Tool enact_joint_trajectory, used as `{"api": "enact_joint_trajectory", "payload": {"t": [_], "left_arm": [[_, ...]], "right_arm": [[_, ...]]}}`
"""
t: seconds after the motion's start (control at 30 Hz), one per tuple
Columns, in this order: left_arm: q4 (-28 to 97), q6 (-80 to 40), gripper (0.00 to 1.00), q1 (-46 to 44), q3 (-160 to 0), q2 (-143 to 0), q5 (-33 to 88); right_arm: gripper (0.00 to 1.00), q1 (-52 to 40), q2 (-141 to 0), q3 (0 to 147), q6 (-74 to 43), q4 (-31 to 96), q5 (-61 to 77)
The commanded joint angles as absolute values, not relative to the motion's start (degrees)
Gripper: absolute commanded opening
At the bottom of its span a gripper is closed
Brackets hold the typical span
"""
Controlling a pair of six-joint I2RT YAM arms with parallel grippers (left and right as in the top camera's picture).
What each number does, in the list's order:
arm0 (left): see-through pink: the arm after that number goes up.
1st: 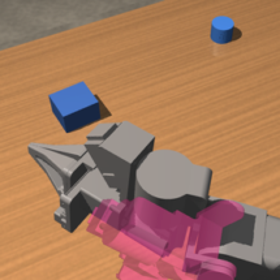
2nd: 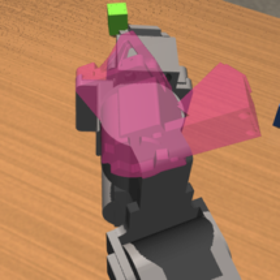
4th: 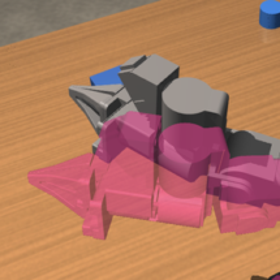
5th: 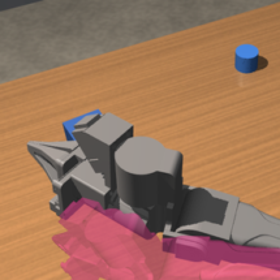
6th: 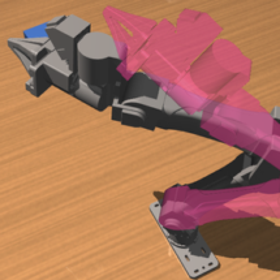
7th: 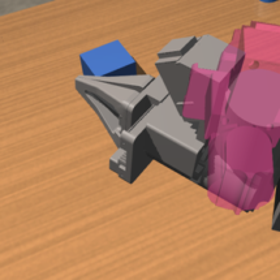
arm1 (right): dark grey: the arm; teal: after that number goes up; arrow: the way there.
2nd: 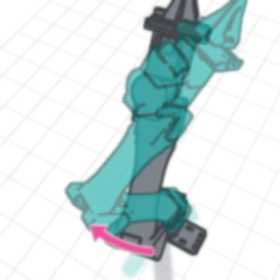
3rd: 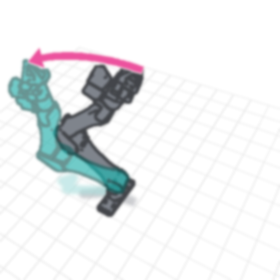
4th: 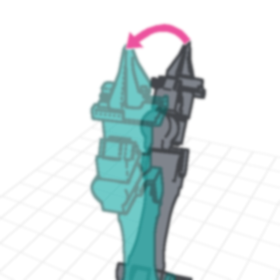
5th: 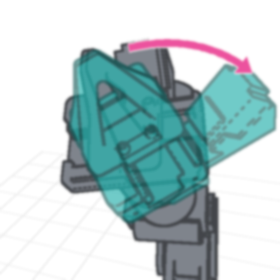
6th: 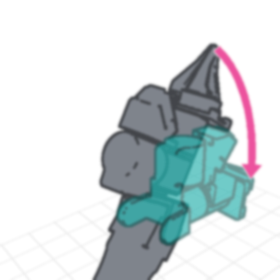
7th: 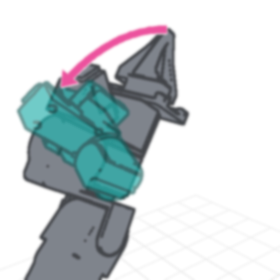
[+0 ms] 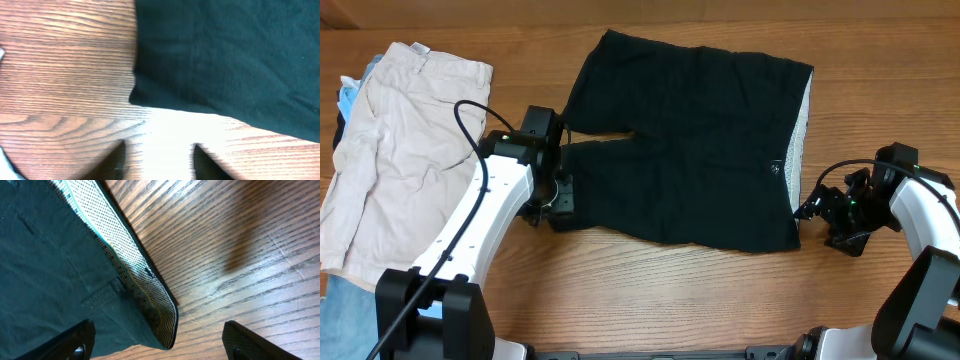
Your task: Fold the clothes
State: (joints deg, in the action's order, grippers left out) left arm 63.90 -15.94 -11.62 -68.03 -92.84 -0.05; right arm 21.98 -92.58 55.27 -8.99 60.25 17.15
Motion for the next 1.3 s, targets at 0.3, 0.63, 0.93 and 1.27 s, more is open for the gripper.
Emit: {"api": "enact_joint_trajectory", "payload": {"t": [0.3,0.63,0.93,1.27], "left_arm": [[47.62,-16.73,0.41,-11.90,-56.31,-92.60,4.40],[40.77,-16.75,0.72,-13.58,-47.72,-94.02,7.11],[35.51,-16.75,0.15,-13.52,-48.29,-102.61,7.07],[37.19,-16.69,0.04,-13.41,-50.63,-102.52,6.76]], "right_arm": [[0.85,21.74,-91.53,51.48,-8.78,55.46,18.26],[0.98,21.74,-91.53,51.44,-7.09,55.29,20.62],[0.97,21.74,-91.53,51.37,-7.05,54.52,20.47],[0.83,11.81,-91.53,46.15,-12.03,49.52,18.92]]}}
